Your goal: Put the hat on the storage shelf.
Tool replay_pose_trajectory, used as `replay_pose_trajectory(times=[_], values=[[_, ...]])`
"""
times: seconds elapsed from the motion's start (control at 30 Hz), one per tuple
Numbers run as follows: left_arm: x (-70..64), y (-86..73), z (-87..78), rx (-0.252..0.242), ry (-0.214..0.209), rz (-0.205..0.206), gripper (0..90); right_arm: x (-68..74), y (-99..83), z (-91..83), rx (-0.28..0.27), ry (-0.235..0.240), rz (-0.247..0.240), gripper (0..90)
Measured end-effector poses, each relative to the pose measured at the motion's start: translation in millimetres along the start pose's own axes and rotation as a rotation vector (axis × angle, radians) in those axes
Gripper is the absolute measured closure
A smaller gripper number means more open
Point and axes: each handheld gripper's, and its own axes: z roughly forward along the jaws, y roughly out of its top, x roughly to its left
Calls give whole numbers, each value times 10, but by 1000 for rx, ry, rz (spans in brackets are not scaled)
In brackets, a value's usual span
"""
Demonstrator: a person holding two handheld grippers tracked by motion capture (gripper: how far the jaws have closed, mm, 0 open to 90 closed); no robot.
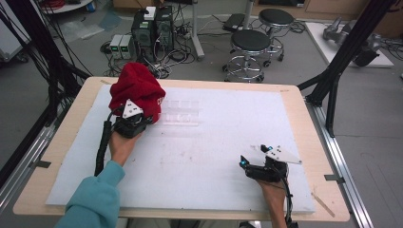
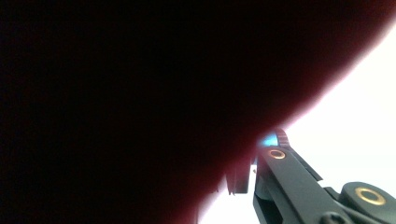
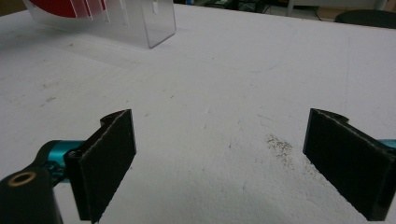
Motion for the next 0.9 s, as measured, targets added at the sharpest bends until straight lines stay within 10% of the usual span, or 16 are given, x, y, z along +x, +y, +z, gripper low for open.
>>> replay_pose_trajectory(times=[0.17, 0.63, 0.9], values=[[-4, -3, 0, 8, -2, 15, 816, 14, -1, 4, 5, -1, -12, 83], [13, -110, -339, -19, -49, -45, 196, 18, -3, 9, 9, 17, -27, 84], [130, -496, -766, -92, -157, -50, 194, 8, -4, 9, 10, 26, -13, 84]])
